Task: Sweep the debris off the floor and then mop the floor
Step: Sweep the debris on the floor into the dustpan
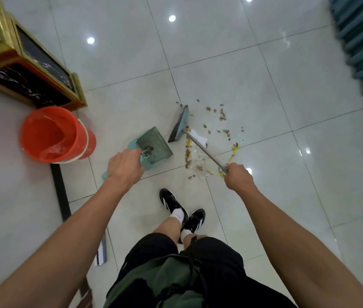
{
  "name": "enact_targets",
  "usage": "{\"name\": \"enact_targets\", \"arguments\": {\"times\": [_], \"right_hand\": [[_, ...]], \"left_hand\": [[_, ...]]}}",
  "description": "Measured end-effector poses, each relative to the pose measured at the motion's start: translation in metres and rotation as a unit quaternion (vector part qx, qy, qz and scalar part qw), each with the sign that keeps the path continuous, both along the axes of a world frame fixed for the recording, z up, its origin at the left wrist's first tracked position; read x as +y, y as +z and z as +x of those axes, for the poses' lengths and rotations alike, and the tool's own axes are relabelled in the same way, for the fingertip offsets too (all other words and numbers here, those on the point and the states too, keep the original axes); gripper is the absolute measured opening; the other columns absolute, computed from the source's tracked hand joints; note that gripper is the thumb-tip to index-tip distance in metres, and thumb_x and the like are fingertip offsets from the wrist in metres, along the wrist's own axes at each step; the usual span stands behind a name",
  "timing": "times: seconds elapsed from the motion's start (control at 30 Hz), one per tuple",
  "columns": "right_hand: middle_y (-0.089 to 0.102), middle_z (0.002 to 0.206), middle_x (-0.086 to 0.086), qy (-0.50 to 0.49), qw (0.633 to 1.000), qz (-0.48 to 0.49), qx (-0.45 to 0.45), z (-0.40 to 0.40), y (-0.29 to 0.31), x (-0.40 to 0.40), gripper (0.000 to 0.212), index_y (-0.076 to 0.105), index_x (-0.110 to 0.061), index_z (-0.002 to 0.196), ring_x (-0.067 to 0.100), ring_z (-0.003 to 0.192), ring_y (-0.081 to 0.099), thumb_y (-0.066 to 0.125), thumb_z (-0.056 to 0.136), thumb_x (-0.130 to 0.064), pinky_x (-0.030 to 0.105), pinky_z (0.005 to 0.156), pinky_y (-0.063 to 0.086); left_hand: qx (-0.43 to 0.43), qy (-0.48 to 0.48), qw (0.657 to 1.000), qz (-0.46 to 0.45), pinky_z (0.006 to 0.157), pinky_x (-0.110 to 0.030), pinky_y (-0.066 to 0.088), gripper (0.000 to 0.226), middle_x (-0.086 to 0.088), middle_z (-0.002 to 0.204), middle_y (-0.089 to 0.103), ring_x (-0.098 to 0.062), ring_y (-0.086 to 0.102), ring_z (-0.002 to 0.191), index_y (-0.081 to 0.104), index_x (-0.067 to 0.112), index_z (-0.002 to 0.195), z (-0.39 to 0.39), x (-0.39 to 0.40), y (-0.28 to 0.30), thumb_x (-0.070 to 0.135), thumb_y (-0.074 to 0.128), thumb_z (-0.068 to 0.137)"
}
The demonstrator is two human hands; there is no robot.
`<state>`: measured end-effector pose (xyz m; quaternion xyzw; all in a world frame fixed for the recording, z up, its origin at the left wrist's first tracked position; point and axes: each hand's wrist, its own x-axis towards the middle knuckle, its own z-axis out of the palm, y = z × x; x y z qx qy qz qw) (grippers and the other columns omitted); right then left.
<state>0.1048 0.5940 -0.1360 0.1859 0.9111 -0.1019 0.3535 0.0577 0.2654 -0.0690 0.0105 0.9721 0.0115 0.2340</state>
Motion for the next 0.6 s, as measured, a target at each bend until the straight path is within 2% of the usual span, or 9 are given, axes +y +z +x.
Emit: {"name": "enact_targets", "arguments": {"times": [0.23,0.4,0.47,0.6], "right_hand": [[0.062,0.097,0.009,-0.063,0.998,-0.008,-0.005,0.064,0.005,0.03,0.025,0.062,-0.01,0.114,0.029,0.084,0.062,0.051,0.091,-0.011,0.035,0.073,0.054],[0.064,0.096,0.01,-0.099,0.993,-0.06,0.029,0.097,0.008,0.044,0.033,0.068,-0.014,0.113,0.03,0.081,0.062,0.048,0.087,-0.008,0.036,0.073,0.057],[0.065,0.096,0.011,-0.112,0.989,-0.08,0.053,0.104,0.009,0.047,0.032,0.07,-0.014,0.115,0.03,0.08,0.063,0.049,0.091,-0.01,0.039,0.075,0.058],[0.067,0.1,0.013,-0.126,0.981,-0.117,0.088,0.099,0.015,0.038,0.031,0.071,-0.013,0.118,0.03,0.078,0.062,0.048,0.097,-0.013,0.036,0.071,0.055]], "left_hand": [[0.007,-0.072,0.997,-0.027,0.066,-0.034,0.04,0.03,-0.01,0.094,0.067,-0.034,0.065,0.087,0.064,0.021,0.111,0.028,0.025,0.01,0.012,0.054,0.085],[0.022,-0.074,0.996,-0.044,0.068,-0.036,0.042,0.032,-0.01,0.099,0.067,-0.035,0.066,0.092,0.064,0.022,0.116,0.042,0.035,0.023,0.014,0.056,0.086],[0.027,-0.072,0.996,-0.048,0.069,-0.036,0.043,0.033,-0.01,0.099,0.068,-0.035,0.066,0.092,0.064,0.023,0.116,0.044,0.038,0.028,0.014,0.056,0.085],[0.042,-0.072,0.995,-0.05,0.069,-0.037,0.045,0.035,-0.011,0.098,0.068,-0.036,0.066,0.091,0.063,0.023,0.116,0.045,0.035,0.034,0.013,0.056,0.083]]}}
